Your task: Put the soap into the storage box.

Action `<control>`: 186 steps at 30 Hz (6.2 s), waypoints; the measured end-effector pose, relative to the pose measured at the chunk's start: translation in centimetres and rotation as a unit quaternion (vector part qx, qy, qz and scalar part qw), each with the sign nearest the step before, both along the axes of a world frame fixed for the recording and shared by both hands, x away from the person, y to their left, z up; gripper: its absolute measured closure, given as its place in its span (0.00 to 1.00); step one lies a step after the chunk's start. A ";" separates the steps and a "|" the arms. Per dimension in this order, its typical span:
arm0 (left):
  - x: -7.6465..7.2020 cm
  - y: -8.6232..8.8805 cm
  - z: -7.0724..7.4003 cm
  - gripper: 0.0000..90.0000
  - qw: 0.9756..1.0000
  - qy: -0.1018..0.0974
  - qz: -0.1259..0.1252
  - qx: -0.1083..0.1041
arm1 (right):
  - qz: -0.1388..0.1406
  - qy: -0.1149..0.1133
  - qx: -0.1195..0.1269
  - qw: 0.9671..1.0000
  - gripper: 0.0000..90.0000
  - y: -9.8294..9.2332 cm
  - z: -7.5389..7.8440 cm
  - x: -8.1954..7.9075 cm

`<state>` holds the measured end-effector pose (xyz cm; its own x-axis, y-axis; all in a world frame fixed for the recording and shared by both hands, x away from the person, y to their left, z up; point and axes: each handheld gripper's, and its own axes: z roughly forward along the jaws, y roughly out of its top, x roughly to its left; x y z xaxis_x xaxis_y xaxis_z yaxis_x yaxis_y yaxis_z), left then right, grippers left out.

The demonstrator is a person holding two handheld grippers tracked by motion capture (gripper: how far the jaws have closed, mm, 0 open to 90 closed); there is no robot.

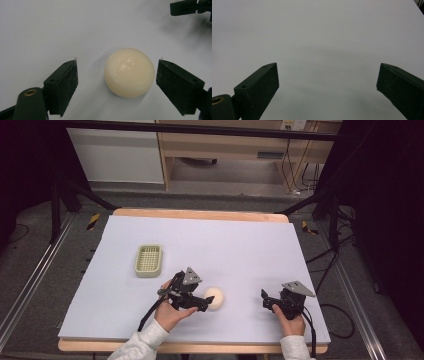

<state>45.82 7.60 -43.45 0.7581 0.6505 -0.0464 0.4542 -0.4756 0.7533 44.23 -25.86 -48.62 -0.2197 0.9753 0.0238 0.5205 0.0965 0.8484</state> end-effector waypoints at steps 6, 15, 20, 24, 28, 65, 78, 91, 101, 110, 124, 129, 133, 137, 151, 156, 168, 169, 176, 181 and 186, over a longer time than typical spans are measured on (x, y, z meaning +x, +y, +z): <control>0.1 -0.7 -0.5 0.18 1.000 0.008 -0.005 0.009 | -0.001 -0.001 0.000 1.000 0.05 0.0 0.0 0.0; 0.1 -1.6 -0.9 0.16 1.000 0.012 -0.010 0.017 | -0.001 -0.002 0.000 1.000 0.05 0.0 0.0 0.0; 0.1 -1.9 -1.1 0.16 1.000 0.012 -0.013 0.023 | -0.001 -0.002 0.000 1.000 0.05 0.0 0.0 0.0; 0.2 -2.4 -1.3 0.16 0.999 0.013 -0.016 0.030 | 0.000 -0.002 0.000 1.000 0.05 0.0 0.0 0.0; 0.2 -2.8 -1.6 0.15 0.999 0.014 -0.017 0.035 | 0.000 -0.001 0.000 1.000 0.05 0.0 0.0 0.0; 1.0 -4.3 -3.7 0.26 0.997 0.034 -0.025 0.069 | -0.001 0.000 0.000 1.000 0.05 0.0 0.0 0.0; 1.0 -4.3 -3.6 0.26 0.997 0.038 -0.024 0.071 | 0.000 0.000 -0.001 1.000 0.05 0.0 0.0 0.0; 1.0 -3.6 -2.9 0.26 0.997 0.043 -0.020 0.062 | 0.001 0.000 -0.001 1.000 0.05 0.0 0.0 0.0; 0.8 -2.3 -1.7 0.26 0.998 0.035 -0.015 0.053 | 0.001 0.000 -0.001 1.000 0.05 0.0 0.0 0.0; 0.5 -1.0 -0.4 0.26 0.998 0.025 -0.011 0.053 | 0.000 0.000 -0.002 1.000 0.05 0.0 0.0 0.0; 0.7 0.8 0.7 0.26 0.999 0.018 0.003 0.047 | 0.001 0.000 -0.001 1.000 0.05 0.0 0.0 0.0; 0.8 1.5 1.1 0.26 0.999 0.016 0.007 0.043 | 0.001 0.001 -0.001 1.000 0.05 0.0 0.0 0.0; 0.9 2.1 1.4 0.26 0.999 0.014 0.011 0.039 | 0.001 0.000 0.000 1.000 0.05 0.0 0.0 0.0; 1.0 2.7 1.7 0.26 0.999 0.014 0.016 0.040 | 0.001 0.001 -0.001 1.000 0.05 0.0 0.0 0.0; 1.5 4.8 2.4 0.26 0.999 0.009 0.034 0.037 | 0.000 0.001 -0.003 1.000 0.05 0.1 0.0 0.0; 1.8 5.9 2.7 0.26 0.998 0.007 0.046 0.035 | 0.000 0.001 -0.003 1.000 0.05 0.0 0.0 0.0; 2.5 8.3 3.7 0.26 0.997 -0.001 0.073 0.028 | 0.000 0.001 -0.003 1.000 0.05 0.0 0.0 0.0; 2.6 8.5 3.8 0.26 0.997 -0.002 0.074 0.031 | 0.000 0.001 -0.003 1.000 0.05 0.0 0.0 0.0; 3.4 9.8 4.2 0.26 0.995 -0.003 0.095 0.029 | 0.000 0.001 -0.002 1.000 0.05 0.0 0.0 0.0; 3.9 10.4 4.2 0.26 0.994 -0.003 0.104 0.030 | 0.000 0.002 -0.002 1.000 0.05 0.0 0.0 0.0; 4.4 10.8 4.3 0.26 0.993 -0.002 0.111 0.033 | 0.000 0.002 -0.001 1.000 0.05 0.0 0.0 0.0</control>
<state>50.21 18.41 -39.12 0.5957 0.8032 0.0056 0.5499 -0.4129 0.7260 44.27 -25.84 -48.64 -0.2196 0.9753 0.0225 0.5247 0.0986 0.8456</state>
